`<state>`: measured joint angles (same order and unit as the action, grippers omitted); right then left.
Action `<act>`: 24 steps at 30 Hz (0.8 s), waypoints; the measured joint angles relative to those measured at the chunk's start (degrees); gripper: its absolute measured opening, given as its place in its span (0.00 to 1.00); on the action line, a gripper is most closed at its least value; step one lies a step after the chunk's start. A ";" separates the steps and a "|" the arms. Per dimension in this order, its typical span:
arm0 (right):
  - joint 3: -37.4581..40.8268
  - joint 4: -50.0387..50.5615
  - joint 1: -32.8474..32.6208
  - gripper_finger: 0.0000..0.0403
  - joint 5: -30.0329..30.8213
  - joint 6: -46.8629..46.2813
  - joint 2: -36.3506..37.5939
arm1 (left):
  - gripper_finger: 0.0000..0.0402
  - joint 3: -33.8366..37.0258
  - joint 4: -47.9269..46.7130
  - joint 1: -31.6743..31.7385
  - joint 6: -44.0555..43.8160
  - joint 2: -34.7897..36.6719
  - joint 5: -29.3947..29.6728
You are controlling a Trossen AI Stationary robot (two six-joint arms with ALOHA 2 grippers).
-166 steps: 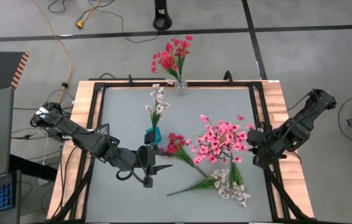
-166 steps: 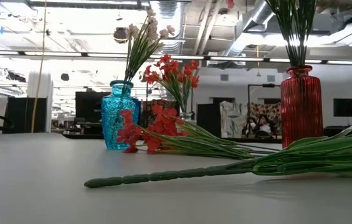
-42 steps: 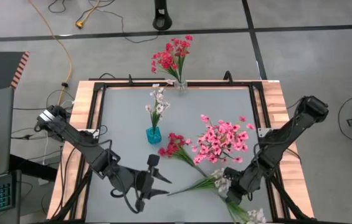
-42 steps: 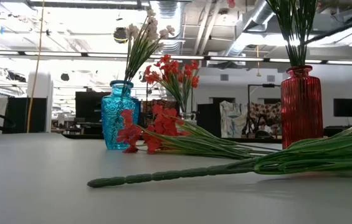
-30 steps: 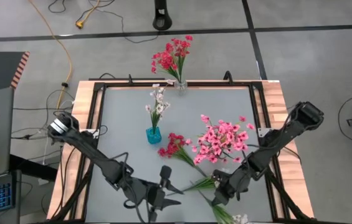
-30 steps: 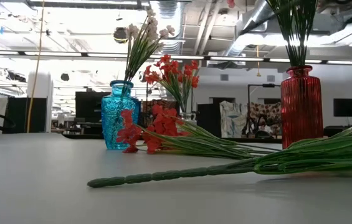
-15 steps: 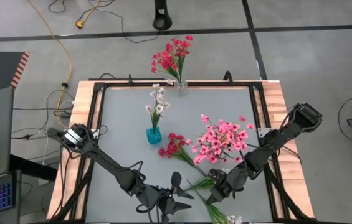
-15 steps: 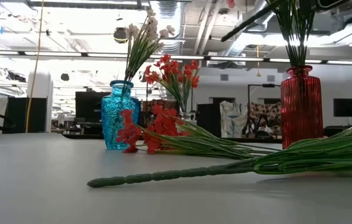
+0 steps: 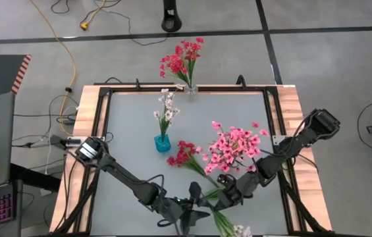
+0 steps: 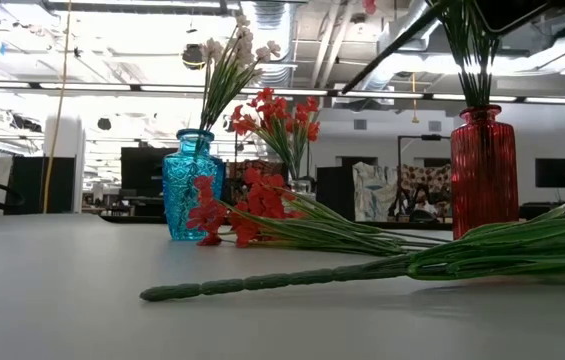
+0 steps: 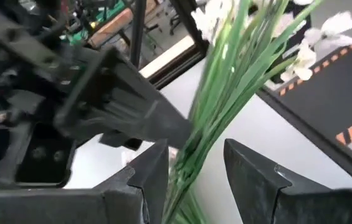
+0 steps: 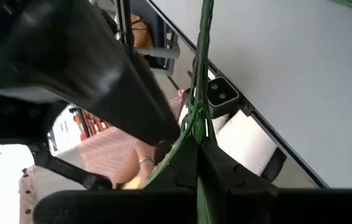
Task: Sort flowers into vase by color
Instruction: Put the right white flower into the blue vase
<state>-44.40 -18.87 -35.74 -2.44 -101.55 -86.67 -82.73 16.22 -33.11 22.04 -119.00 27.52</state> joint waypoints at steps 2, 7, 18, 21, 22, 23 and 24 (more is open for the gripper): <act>0.00 -0.09 0.34 0.09 0.00 -1.31 0.00 | 0.36 -1.15 -0.69 0.03 0.55 -1.20 1.36; 0.02 0.01 0.50 0.09 -0.07 -3.07 0.00 | 0.36 -3.56 -2.82 0.01 1.97 -2.83 4.81; 0.02 -0.57 0.65 0.09 0.02 -4.04 0.00 | 0.36 -3.81 -5.89 0.38 0.79 -2.91 6.21; 0.02 -0.57 0.88 0.09 0.02 -4.33 0.00 | 0.34 -3.81 -6.27 0.43 0.76 -2.91 6.36; 0.02 -0.57 1.00 0.09 0.02 -4.91 0.00 | 0.33 -3.81 -6.28 0.44 0.75 -2.91 6.33; 0.02 -0.56 1.03 0.09 0.06 -5.31 0.00 | 0.32 -3.81 -6.29 0.45 0.74 -2.91 6.33; 0.02 -0.55 1.10 0.09 0.13 -5.39 0.00 | 0.30 -3.81 -6.27 0.49 0.74 -2.91 6.35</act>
<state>-44.38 -19.42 -34.64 -2.31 -106.94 -86.67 -86.54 9.95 -32.62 22.79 -121.91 33.87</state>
